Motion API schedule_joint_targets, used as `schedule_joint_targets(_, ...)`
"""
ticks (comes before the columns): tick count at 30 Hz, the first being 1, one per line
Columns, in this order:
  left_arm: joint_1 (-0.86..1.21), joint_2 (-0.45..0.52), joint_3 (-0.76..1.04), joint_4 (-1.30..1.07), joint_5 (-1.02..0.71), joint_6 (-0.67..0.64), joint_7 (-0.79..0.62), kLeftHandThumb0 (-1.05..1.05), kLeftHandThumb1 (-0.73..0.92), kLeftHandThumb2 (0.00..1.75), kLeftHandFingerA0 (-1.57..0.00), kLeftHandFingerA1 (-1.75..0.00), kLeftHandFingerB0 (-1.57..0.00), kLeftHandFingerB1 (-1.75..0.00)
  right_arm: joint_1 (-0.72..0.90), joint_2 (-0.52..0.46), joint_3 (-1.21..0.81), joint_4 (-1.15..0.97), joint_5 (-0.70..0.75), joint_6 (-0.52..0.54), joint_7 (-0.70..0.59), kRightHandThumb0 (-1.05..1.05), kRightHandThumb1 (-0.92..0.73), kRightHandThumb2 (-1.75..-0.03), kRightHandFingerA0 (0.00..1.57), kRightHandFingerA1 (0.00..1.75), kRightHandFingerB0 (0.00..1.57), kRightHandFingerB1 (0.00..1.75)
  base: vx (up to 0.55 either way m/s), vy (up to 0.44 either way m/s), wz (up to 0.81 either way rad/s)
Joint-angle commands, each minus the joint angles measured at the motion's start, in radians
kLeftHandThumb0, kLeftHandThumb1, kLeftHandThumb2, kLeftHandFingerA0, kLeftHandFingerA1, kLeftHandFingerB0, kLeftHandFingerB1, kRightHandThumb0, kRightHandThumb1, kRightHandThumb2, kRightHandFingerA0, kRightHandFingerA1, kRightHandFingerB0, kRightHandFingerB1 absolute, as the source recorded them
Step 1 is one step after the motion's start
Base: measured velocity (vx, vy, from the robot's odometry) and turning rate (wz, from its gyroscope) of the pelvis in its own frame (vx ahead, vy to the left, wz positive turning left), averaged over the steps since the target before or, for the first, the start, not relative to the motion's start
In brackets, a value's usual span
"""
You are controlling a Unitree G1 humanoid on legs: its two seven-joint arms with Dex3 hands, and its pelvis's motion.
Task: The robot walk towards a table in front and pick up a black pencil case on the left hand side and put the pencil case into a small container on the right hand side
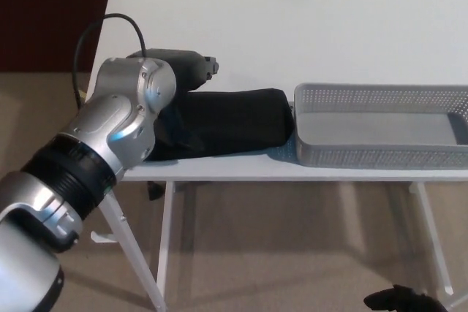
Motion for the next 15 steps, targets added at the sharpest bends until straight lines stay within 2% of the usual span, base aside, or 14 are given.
schedule_joint_targets(1, 0.022, 0.023, -0.001, 0.001, 0.043, 0.014, -0.016, -0.64, 0.38, 0.79, 0.0, -0.03, 0.0, -0.04, 0.008, -0.023, -0.001, -0.01, 0.003, 0.004, 0.016, -0.48, -0.72, -0.79, 0.6, 0.65, 0.4, 0.68, 0.0, 0.0, 0.0)
schedule_joint_targets(6, 0.017, 0.034, 0.0, 0.012, 0.063, 0.014, -0.011, -0.64, 0.38, 0.79, 0.0, -0.02, 0.0, -0.03, -0.003, -0.02, 0.0, -0.016, 0.004, 0.02, 0.022, -0.47, -0.71, -0.78, 0.6, 0.65, 0.41, 0.69, 0.0, 0.0, 0.0)
schedule_joint_targets(11, 0.01, 0.005, 0.003, 0.069, 0.06, 0.015, -0.009, -0.64, 0.38, 0.79, 0.0, -0.01, 0.0, -0.04, 0.0, -0.023, -0.004, -0.024, 0.01, 0.01, 0.031, -0.48, -0.69, -0.81, 0.63, 0.68, 0.43, 0.71, 0.0, 0.0, 0.0)
schedule_joint_targets(12, 0.01, -0.001, -0.001, 0.08, 0.066, 0.011, -0.004, -0.79, 0.39, 0.57, 0.0, -0.03, 0.0, -0.04, 0.001, -0.025, -0.004, -0.025, 0.009, 0.009, 0.032, -0.49, -0.69, -0.77, 0.65, 0.65, 0.4, 0.68, 0.0, 0.0, 0.0)
schedule_joint_targets(13, 0.011, -0.004, -0.006, 0.086, 0.072, 0.008, 0.001, -0.79, 0.39, 0.57, 0.0, -0.03, 0.0, -0.04, 0.002, -0.027, -0.004, -0.028, 0.008, 0.012, 0.032, -0.49, -0.69, -0.77, 0.65, 0.65, 0.4, 0.68, 0.0, 0.0, 0.0)
schedule_joint_targets(14, 0.009, -0.011, -0.01, 0.098, 0.076, 0.004, 0.007, -0.64, 0.37, 0.8, 0.0, -0.03, 0.0, -0.05, 0.004, -0.028, -0.008, -0.034, 0.011, 0.015, 0.033, -0.49, -0.69, -0.77, 0.65, 0.65, 0.41, 0.69, 0.0, 0.0, 0.0)
schedule_joint_targets(15, 0.008, -0.015, -0.011, 0.103, 0.078, 0.002, 0.01, -0.64, 0.37, 0.8, 0.0, -0.03, 0.0, -0.05, 0.005, -0.028, -0.009, -0.036, 0.013, 0.016, 0.034, -0.49, -0.69, -0.77, 0.65, 0.65, 0.41, 0.69, 0.0, 0.0, 0.0)
